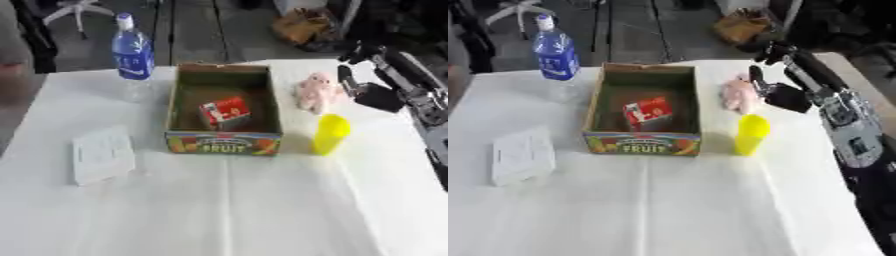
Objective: Pick up objects on the table and place them in the box.
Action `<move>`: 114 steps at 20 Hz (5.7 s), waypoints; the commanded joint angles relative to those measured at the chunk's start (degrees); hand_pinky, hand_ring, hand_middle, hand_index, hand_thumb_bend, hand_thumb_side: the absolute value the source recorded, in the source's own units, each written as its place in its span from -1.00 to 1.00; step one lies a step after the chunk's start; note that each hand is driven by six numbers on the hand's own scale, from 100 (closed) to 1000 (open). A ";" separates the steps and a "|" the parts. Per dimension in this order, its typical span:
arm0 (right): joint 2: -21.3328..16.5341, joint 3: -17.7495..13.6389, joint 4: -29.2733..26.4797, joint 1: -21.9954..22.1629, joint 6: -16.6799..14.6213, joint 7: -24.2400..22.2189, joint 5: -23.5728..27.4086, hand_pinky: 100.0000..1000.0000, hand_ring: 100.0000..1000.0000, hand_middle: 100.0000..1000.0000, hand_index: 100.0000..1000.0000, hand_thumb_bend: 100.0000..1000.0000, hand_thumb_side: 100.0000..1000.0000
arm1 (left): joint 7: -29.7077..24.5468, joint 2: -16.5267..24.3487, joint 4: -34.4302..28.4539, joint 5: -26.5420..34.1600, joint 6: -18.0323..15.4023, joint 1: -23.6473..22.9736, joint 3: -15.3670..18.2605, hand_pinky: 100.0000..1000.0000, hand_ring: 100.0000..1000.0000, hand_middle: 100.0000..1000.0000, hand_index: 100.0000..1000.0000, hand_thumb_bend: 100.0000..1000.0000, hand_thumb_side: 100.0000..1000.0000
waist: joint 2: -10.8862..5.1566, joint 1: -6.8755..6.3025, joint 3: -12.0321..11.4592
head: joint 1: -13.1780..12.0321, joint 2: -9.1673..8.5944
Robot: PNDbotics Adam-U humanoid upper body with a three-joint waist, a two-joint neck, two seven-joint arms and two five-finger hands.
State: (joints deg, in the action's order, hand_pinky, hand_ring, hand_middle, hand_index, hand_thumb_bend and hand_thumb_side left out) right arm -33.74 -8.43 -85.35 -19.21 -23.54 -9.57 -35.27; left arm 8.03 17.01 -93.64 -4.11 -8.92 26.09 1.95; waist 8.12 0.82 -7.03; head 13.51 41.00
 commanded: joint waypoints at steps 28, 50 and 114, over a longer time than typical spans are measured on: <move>-2.32 0.55 3.17 -1.10 -5.94 -22.67 -8.40 0.78 0.88 0.91 0.93 0.20 0.73 | -0.14 0.57 -0.81 -0.22 -0.01 0.18 0.32 0.27 0.34 0.43 0.60 -0.03 0.84 | -1.02 -0.04 0.04 | 1.49 -0.63; -0.79 2.28 8.34 -0.86 -7.66 -16.35 -18.76 0.44 0.60 0.82 0.88 0.11 0.80 | -0.05 0.44 -0.81 -0.14 0.04 0.08 0.37 0.27 0.34 0.43 0.60 -0.03 0.84 | -0.97 -0.54 0.05 | 1.74 -0.82; 0.95 17.43 15.03 -21.53 -20.69 -8.40 -22.51 0.60 0.77 0.89 0.88 -0.18 0.00 | -0.85 -0.15 -0.57 0.09 0.05 -0.10 -0.42 0.27 0.34 0.43 0.60 -0.04 0.84 | -1.77 -0.43 -1.81 | 2.89 -0.68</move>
State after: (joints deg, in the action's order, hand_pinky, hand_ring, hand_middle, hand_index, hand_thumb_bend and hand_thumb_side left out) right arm -32.00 9.24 -70.39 -39.80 -44.27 -17.97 -56.31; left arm 7.36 16.48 -93.57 -4.09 -8.81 25.26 1.55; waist 7.22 0.48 -8.80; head 16.39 40.75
